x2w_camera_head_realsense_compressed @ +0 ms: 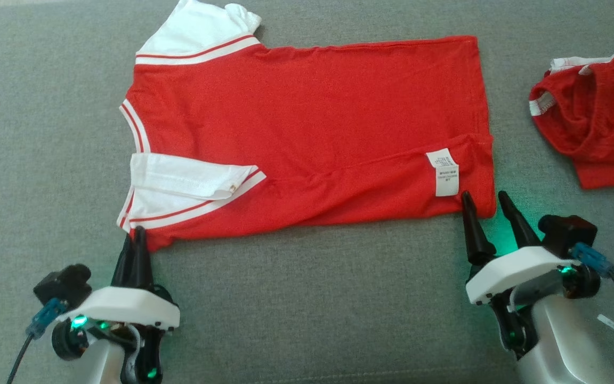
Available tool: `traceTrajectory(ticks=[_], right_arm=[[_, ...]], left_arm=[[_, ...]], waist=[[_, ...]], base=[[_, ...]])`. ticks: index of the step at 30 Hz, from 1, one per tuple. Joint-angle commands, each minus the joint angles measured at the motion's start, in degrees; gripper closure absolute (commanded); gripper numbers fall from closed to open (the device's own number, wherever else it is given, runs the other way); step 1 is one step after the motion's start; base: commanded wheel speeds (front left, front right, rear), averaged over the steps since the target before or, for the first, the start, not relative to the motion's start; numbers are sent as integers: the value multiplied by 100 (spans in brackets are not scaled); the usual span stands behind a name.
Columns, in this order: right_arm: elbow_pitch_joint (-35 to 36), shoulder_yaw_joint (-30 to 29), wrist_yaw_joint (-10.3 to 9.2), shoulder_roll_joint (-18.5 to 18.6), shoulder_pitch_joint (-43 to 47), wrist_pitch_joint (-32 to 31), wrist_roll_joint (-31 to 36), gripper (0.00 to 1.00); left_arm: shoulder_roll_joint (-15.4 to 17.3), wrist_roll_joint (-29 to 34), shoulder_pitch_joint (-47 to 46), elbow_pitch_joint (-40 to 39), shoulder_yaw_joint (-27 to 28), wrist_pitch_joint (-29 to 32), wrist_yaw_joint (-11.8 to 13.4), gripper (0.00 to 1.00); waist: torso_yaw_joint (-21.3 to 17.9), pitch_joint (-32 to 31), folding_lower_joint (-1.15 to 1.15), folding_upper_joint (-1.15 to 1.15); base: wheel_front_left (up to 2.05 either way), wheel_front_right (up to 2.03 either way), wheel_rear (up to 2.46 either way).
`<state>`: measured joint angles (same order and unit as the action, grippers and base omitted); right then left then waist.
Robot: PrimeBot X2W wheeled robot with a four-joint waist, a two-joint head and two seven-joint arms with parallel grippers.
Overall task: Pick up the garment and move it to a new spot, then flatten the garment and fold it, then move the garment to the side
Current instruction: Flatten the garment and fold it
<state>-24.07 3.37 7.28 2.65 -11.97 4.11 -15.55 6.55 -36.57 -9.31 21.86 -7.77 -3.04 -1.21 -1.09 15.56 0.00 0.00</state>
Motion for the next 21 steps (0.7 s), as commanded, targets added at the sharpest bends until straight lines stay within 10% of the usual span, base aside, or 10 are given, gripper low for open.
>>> traceTrajectory(ticks=[1, 4, 8, 21], right_arm=[[17, 160, 21, 22, -203, -2, 0, 0], [-264, 192, 21, 22, -314, -27, 25, 14], [-499, 311, 21, 22, -373, -24, -245, 100], [-78, -133, 21, 22, -282, -186, -905, 100]], left_arm=[[46, 3, -207, -152, 127, -109, -36, 100], [68, 37, -249, -223, 119, -231, -70, 100], [111, 71, -274, -368, 101, -326, -109, 100], [433, 120, 75, -1935, 29, 215, 94, 100]], waist=[[9, -5, 0, 0], [40, -36, 0, 0], [62, -129, 0, 0], [178, -748, 0, 0]], base=[[0, 0, 0], [0, 0, 0], [0, 0, 0], [0, 0, 0]])
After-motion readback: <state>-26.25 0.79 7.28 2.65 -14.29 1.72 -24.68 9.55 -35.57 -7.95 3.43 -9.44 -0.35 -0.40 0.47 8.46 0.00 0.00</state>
